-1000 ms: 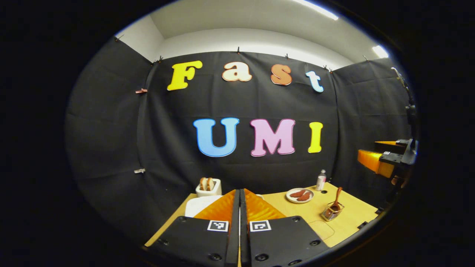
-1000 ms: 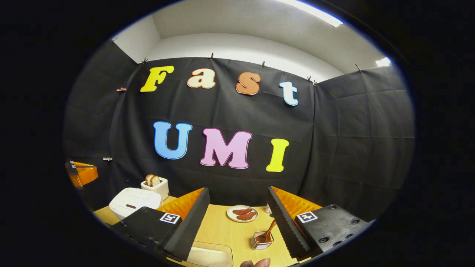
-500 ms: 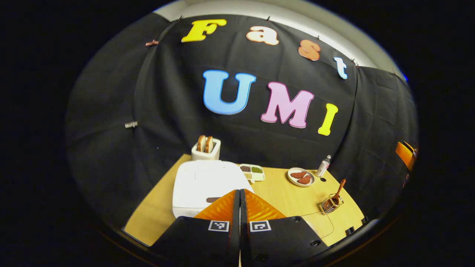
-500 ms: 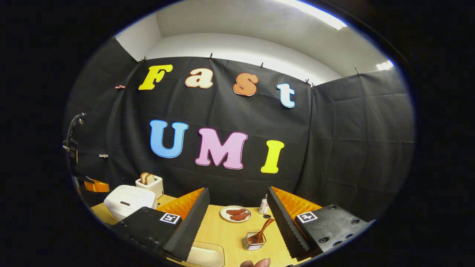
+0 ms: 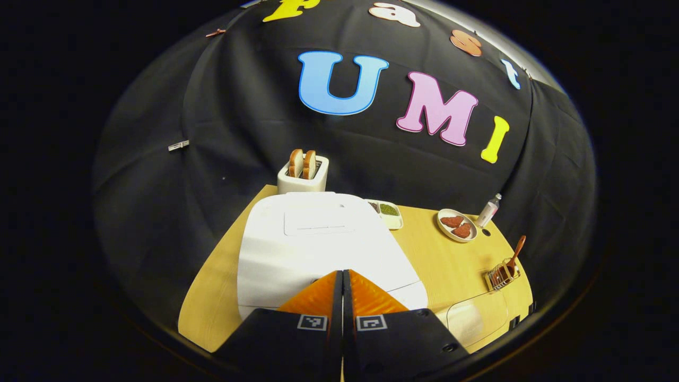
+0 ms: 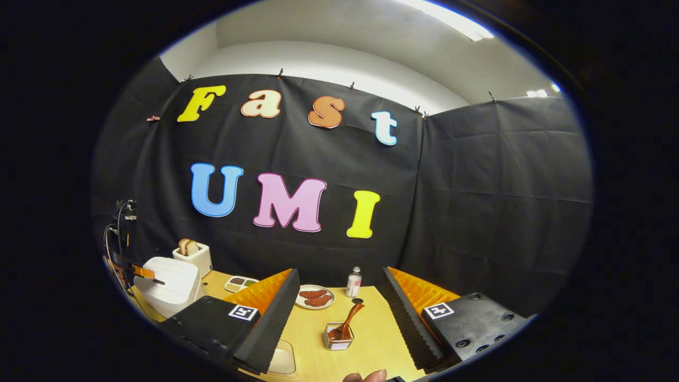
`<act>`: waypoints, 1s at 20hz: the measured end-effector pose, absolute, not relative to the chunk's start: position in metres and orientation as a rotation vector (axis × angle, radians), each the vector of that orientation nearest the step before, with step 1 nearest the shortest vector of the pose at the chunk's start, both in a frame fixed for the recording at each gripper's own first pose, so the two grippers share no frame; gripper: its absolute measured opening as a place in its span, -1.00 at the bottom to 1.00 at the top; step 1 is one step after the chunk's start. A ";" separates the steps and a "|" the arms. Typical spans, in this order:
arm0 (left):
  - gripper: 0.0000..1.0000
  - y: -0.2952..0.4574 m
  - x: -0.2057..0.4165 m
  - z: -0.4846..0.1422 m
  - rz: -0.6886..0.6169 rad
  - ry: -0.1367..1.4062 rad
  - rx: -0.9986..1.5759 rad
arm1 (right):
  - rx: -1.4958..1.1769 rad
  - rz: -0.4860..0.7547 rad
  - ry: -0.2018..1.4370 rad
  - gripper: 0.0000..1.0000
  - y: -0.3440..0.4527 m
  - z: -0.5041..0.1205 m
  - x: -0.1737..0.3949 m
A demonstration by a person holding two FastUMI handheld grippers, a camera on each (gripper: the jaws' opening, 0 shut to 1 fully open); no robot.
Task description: Close the left gripper, press the button to open the rice cooker; take a wooden spoon from the chopstick holder with the right hand, scoop a spoonful of rice and pour it into the rice cooker, then put the wooden spoon back into the chopstick holder.
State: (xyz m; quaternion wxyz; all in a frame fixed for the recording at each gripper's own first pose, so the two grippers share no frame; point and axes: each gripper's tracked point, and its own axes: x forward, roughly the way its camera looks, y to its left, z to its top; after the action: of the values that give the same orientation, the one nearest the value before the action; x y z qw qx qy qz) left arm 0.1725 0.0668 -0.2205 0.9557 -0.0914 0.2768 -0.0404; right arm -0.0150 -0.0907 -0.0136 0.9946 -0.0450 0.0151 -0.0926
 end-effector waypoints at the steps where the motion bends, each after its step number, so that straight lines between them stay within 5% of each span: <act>1: -0.89 0.068 0.175 -0.226 -0.081 0.582 -0.177 | -0.093 -0.196 0.034 0.95 -0.095 -0.014 -0.016; 20: -0.82 0.056 0.169 -0.256 -0.168 0.894 -0.069 | -0.109 -0.210 0.046 0.95 -0.106 -0.019 -0.020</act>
State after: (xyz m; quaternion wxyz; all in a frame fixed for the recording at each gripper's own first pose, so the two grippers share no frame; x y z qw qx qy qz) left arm 0.1688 0.0555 -0.2559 0.8978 -0.0332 0.4315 -0.0811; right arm -0.0197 -0.1063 -0.0194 0.9928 -0.0541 0.0228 -0.1045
